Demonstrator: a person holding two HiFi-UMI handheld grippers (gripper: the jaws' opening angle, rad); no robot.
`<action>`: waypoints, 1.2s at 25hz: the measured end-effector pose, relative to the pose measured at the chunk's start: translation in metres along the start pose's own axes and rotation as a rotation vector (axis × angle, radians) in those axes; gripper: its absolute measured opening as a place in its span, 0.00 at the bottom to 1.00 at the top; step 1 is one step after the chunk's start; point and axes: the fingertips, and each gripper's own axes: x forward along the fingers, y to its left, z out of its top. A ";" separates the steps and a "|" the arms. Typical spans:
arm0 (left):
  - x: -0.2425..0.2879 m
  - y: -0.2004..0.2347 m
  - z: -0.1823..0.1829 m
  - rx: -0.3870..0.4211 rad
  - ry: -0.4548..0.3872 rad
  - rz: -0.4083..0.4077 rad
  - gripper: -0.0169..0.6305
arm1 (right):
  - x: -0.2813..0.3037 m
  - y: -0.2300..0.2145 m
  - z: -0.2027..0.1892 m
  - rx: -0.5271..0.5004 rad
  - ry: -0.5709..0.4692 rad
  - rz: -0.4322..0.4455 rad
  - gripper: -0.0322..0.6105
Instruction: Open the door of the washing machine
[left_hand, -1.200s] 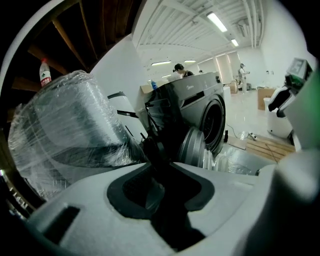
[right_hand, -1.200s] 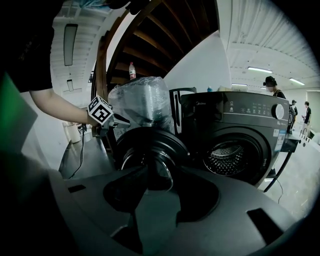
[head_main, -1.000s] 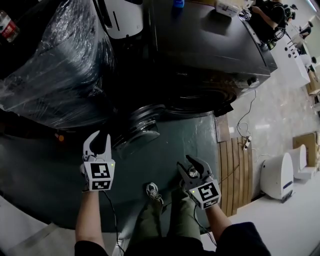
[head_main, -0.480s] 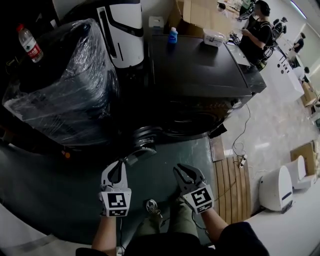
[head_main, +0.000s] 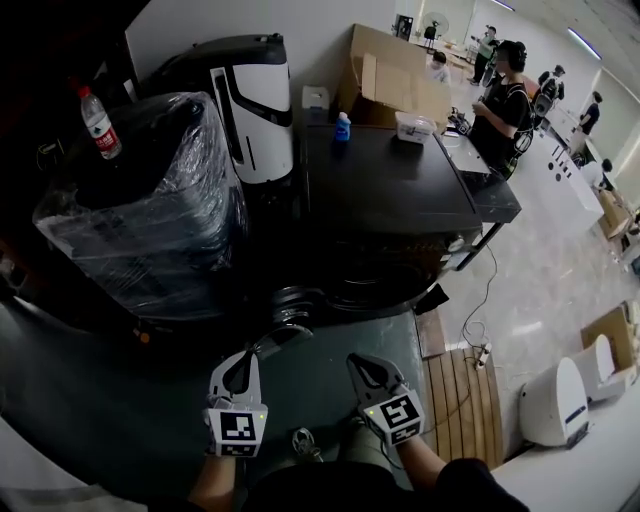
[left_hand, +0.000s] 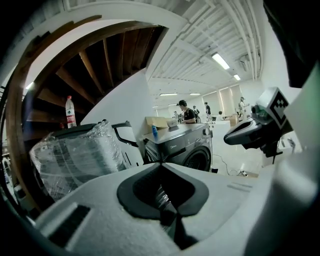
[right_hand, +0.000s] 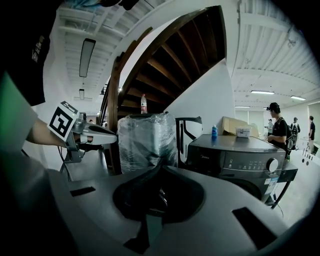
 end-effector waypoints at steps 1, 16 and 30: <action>-0.005 -0.001 0.003 -0.007 -0.004 0.000 0.05 | -0.003 0.003 0.004 -0.002 -0.008 0.002 0.06; -0.059 -0.013 0.037 -0.026 -0.083 -0.009 0.05 | -0.020 0.040 0.056 0.015 -0.118 0.050 0.06; -0.073 -0.007 0.032 -0.020 -0.086 -0.010 0.05 | -0.024 0.048 0.058 0.049 -0.120 0.031 0.06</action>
